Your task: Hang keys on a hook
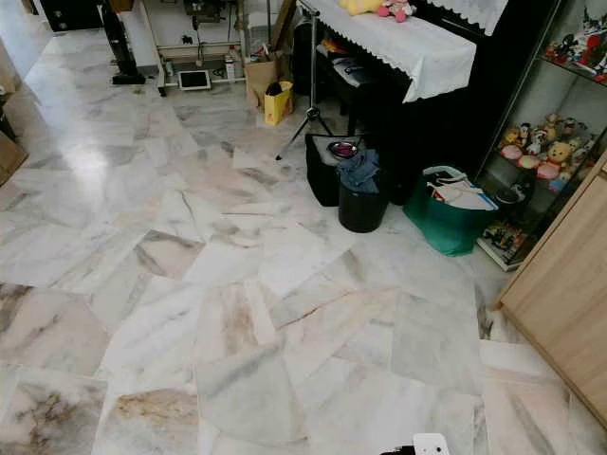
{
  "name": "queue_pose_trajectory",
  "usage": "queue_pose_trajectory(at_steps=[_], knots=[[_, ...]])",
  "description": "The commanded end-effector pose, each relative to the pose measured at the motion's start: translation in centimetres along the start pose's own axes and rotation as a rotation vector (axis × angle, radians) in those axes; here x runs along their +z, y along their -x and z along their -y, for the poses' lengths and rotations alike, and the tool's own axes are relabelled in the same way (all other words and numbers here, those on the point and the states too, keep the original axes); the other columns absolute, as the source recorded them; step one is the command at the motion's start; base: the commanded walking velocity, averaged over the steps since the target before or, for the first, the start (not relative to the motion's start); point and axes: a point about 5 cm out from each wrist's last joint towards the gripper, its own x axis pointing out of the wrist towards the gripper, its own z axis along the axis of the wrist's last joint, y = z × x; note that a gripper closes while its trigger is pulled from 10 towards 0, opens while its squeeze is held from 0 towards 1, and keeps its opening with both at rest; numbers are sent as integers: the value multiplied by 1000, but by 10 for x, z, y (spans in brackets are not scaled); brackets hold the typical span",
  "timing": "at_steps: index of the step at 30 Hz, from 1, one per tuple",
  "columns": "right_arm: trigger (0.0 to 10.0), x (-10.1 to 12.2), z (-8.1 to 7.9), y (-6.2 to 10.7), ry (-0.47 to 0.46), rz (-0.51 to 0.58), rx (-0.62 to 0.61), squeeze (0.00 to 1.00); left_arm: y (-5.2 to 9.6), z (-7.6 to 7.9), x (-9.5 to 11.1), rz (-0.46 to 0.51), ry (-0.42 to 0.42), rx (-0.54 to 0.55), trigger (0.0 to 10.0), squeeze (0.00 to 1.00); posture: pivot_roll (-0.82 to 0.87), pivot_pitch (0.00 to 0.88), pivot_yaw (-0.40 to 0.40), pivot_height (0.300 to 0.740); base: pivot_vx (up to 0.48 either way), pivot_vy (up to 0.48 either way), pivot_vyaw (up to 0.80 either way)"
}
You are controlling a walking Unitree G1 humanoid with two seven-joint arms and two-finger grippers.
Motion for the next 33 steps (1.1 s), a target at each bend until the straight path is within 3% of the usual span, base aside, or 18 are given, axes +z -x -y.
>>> queue_pose_trajectory(at_steps=[1,33], knots=[[10000,24,-19,-2,-119,103,112,0,-18,88,69,118,78,-137,10000,0,28,0,-62,715,0,0,0],[10000,25,-19,-3,-111,91,115,0,-18,86,72,132,78,-126,10000,0,38,0,-60,715,0,0,0]])
